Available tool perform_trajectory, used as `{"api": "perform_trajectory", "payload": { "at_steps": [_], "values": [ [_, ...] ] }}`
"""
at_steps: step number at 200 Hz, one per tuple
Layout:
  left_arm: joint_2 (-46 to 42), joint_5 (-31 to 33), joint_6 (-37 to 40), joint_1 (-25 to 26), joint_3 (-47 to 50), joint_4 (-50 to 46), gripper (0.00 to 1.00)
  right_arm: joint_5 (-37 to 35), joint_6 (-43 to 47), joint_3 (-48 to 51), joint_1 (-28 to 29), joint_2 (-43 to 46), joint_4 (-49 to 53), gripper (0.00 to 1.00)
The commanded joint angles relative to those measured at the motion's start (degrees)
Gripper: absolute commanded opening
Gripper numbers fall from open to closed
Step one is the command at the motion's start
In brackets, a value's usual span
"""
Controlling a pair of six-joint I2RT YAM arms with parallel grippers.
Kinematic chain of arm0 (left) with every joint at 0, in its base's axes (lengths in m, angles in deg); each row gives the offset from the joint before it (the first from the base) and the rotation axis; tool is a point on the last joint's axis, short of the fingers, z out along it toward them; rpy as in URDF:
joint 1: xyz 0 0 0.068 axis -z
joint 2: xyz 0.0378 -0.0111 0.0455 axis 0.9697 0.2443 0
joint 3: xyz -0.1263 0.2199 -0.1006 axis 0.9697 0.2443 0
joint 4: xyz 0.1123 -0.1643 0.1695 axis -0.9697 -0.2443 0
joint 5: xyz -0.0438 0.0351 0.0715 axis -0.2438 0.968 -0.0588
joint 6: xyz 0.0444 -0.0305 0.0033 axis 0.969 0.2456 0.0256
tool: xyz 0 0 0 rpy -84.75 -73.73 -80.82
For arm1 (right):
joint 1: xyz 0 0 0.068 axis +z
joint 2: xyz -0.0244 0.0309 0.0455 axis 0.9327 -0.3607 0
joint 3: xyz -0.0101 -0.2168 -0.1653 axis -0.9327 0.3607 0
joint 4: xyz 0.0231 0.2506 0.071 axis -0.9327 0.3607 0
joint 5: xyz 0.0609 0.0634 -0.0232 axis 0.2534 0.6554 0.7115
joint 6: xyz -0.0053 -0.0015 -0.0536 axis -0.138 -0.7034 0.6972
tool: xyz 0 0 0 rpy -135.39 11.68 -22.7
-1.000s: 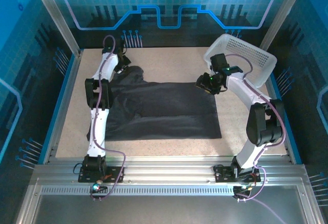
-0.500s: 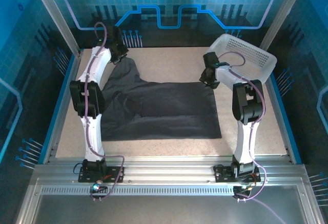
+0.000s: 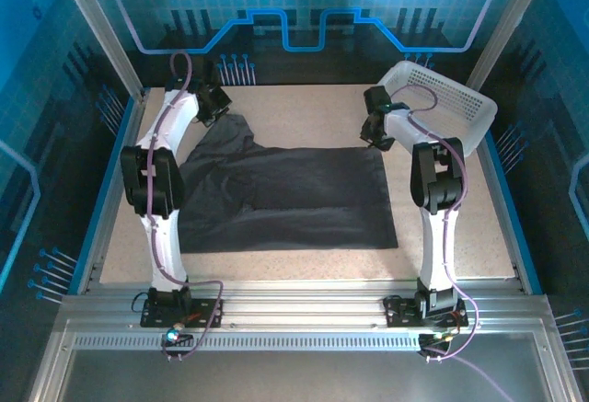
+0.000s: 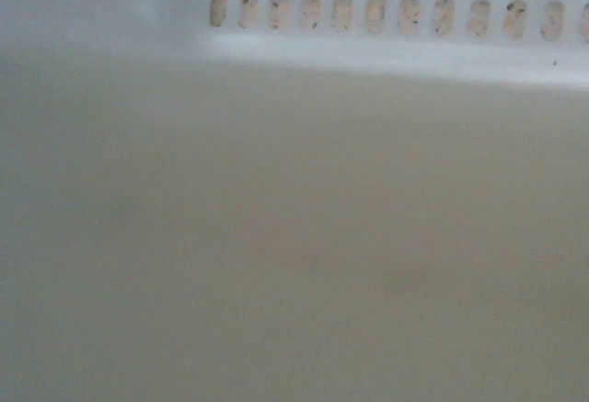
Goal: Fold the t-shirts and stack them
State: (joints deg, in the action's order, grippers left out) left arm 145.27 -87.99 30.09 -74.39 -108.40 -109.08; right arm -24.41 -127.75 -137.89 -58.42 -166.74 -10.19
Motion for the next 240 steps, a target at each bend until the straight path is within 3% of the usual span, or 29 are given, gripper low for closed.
{"api": "perform_trajectory", "payload": {
  "at_steps": [1,48,90,109,149,184,206,240],
  "values": [
    [-2.88,-1.07,0.87,0.46,0.58,0.65,0.00,-1.01,-1.29,1.70,-0.34,-0.74,7.03,0.44],
    [-3.40,-1.23,0.77,0.46,0.74,0.24,0.00,-1.78,5.19,11.19,-0.39,8.77,-6.25,0.53],
    [-5.41,-1.36,0.65,0.46,2.66,0.97,0.00,-3.12,13.66,8.31,0.91,10.95,-3.49,0.51],
    [-6.28,-1.50,0.42,0.46,4.48,1.62,0.00,-4.41,17.84,9.27,2.51,11.24,-4.39,0.46],
    [-7.46,-2.16,0.26,0.46,7.03,2.25,0.00,-3.69,21.77,0.28,-0.02,4.36,-0.78,0.34],
    [-8.58,-2.19,0.40,0.46,8.85,2.23,0.00,-4.50,20.37,-8.42,-3.32,-0.46,3.20,0.33],
    [-9.56,-2.29,0.52,0.46,10.19,2.51,0.00,-1.22,20.34,-12.42,-4.96,-2.38,5.05,0.33],
    [-10.41,-2.90,0.43,0.46,11.89,3.01,0.00,-1.04,24.09,-10.20,-1.66,1.62,4.37,0.35]
  ]
}}
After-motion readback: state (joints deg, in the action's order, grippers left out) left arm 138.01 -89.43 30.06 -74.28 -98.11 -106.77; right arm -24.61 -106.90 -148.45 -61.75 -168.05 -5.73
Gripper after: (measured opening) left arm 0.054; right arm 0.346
